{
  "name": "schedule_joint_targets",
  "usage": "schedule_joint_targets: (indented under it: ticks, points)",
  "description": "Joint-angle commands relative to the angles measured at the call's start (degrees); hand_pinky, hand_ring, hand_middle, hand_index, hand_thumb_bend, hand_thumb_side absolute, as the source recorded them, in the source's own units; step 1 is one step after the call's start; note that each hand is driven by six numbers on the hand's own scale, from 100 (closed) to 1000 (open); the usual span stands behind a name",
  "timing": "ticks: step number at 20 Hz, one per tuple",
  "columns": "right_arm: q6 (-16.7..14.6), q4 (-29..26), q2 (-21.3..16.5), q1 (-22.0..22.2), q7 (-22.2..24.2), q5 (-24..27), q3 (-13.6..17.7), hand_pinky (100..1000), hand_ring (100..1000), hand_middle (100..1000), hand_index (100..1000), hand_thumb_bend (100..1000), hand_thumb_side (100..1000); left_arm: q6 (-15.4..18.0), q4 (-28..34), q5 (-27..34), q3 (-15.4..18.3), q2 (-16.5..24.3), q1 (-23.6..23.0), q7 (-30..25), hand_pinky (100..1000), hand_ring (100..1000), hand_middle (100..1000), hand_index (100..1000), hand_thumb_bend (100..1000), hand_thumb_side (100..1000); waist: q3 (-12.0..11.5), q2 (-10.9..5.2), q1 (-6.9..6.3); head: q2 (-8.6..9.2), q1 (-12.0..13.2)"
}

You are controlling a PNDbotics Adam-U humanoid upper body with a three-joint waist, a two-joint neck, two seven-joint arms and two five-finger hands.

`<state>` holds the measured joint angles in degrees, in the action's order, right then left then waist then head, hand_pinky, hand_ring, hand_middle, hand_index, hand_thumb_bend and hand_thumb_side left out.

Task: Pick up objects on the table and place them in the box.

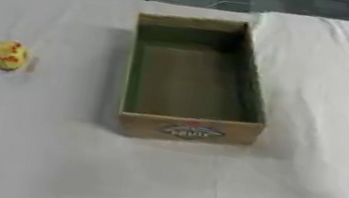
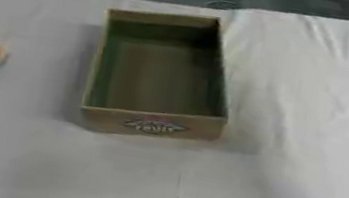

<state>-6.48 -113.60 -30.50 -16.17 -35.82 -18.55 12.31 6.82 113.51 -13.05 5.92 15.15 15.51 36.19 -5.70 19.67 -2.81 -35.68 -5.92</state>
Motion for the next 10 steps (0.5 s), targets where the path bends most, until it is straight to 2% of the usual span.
schedule_joint_targets:
  ticks: [1,6,10]
  points:
    - [0.13,-0.99,-1.77,-0.32,0.02,0.07,0.49,737,758,744,849,100,808,-2.63,1.08,-6.29,0.84,6.03,1.80,-0.43,581,658,694,855,187,993,-0.07,-1.41,-0.16,-0.37,0.11]
    - [0.16,-0.99,-2.03,0.00,0.19,0.08,0.35,737,758,744,849,100,808,-10.27,1.08,-18.31,-0.41,16.00,6.02,-4.90,593,679,707,847,192,993,-0.02,-1.92,-0.63,-0.65,0.32]
    - [0.18,-0.99,-2.24,0.23,0.33,0.11,0.24,737,757,743,849,100,808,-14.78,1.08,-23.97,-2.22,23.79,9.75,-10.50,600,670,677,855,214,1000,0.10,-2.31,-0.93,-0.89,0.47]
